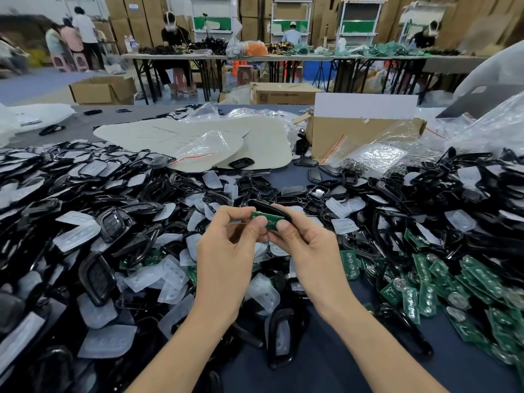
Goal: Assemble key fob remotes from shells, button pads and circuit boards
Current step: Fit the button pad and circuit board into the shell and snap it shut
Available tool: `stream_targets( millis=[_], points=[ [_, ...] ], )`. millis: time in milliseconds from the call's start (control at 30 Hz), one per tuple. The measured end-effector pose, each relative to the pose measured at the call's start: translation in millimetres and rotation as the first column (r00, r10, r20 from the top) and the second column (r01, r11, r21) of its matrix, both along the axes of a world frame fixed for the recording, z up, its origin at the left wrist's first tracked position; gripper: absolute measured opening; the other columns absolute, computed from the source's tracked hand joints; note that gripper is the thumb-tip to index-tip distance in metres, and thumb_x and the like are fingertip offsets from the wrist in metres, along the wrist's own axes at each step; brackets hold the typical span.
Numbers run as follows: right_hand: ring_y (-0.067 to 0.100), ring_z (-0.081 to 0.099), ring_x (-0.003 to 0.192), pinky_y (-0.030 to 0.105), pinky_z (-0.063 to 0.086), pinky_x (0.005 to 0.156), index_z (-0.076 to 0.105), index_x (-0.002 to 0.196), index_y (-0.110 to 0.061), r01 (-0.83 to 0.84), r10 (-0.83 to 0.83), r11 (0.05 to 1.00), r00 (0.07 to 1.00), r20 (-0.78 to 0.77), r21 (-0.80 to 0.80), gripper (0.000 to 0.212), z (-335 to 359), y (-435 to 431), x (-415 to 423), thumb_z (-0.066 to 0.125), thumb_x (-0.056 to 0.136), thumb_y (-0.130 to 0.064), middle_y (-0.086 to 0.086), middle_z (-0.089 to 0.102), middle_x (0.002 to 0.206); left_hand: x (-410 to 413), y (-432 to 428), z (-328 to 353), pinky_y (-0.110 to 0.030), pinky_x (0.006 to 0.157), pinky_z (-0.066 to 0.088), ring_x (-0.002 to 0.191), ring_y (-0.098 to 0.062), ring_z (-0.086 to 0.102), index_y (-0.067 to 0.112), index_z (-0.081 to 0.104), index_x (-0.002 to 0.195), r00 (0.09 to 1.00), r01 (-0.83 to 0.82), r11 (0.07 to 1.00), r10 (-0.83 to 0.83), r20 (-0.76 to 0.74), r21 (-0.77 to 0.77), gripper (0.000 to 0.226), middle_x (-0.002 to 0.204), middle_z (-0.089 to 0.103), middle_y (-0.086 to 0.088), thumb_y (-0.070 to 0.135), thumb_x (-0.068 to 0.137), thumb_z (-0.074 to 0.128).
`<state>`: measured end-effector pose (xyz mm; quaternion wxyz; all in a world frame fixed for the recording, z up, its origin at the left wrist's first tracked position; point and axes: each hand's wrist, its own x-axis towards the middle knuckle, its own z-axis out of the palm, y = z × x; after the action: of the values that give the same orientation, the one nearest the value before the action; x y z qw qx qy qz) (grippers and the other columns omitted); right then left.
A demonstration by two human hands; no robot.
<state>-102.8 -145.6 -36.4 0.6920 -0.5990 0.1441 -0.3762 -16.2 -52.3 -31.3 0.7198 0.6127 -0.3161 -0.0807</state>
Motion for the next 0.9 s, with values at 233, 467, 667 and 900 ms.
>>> stream_targets(
  millis=[233, 467, 667, 900],
  points=[
    [0.016, 0.073, 0.103, 0.020, 0.056, 0.089, 0.070, 0.122, -0.019, -0.022, 0.020, 0.998, 0.999, -0.034, -0.067, 0.029, 2.8, 4.5, -2.5, 0.054, 0.102, -0.005, -0.002, 0.077, 0.110, -0.2, -0.8, -0.7, -0.029, 0.076, 0.059, 0.082, -0.015, 0.074, 0.034, 0.064, 0.092, 0.999, -0.042, 0.999, 0.042, -0.003, 0.000, 0.017, 0.089, 0.074, 0.007, 0.018, 0.094, 0.069],
    [0.015, 0.073, 0.103, 0.019, 0.055, 0.089, 0.069, 0.122, -0.023, -0.020, 0.015, 0.997, 0.998, -0.065, -0.078, 0.029, 4.8, 4.5, -4.0, 0.057, 0.101, -0.008, -0.005, 0.077, 0.110, 2.3, -1.5, 1.0, -0.019, 0.070, 0.055, 0.078, -0.013, 0.072, 0.021, 0.065, 0.096, 0.998, -0.023, 0.999, 0.021, -0.059, -0.034, 0.010, 0.086, 0.073, 0.006, 0.014, 0.092, 0.070],
    [0.014, 0.073, 0.104, 0.019, 0.055, 0.089, 0.070, 0.119, -0.027, -0.028, 0.023, 0.996, 0.998, -0.060, -0.090, 0.029, 5.1, 5.6, -4.2, 0.057, 0.101, -0.008, -0.006, 0.077, 0.111, 0.9, -1.1, 0.3, -0.030, 0.080, 0.056, 0.087, -0.013, 0.070, 0.026, 0.064, 0.095, 0.999, -0.050, 0.999, 0.050, -0.009, -0.009, 0.011, 0.092, 0.072, 0.005, 0.018, 0.092, 0.070],
    [0.012, 0.073, 0.103, 0.018, 0.055, 0.088, 0.071, 0.112, -0.033, -0.030, 0.019, 0.990, 0.997, -0.078, -0.140, 0.031, 4.8, 6.9, -4.6, 0.057, 0.102, -0.007, -0.009, 0.077, 0.108, 1.7, -1.1, -1.4, -0.016, 0.076, 0.051, 0.093, -0.001, 0.064, 0.036, 0.054, 0.100, 0.995, -0.099, 0.994, 0.099, -0.003, 0.053, 0.023, 0.096, 0.066, 0.020, 0.030, 0.089, 0.073]
  ],
)
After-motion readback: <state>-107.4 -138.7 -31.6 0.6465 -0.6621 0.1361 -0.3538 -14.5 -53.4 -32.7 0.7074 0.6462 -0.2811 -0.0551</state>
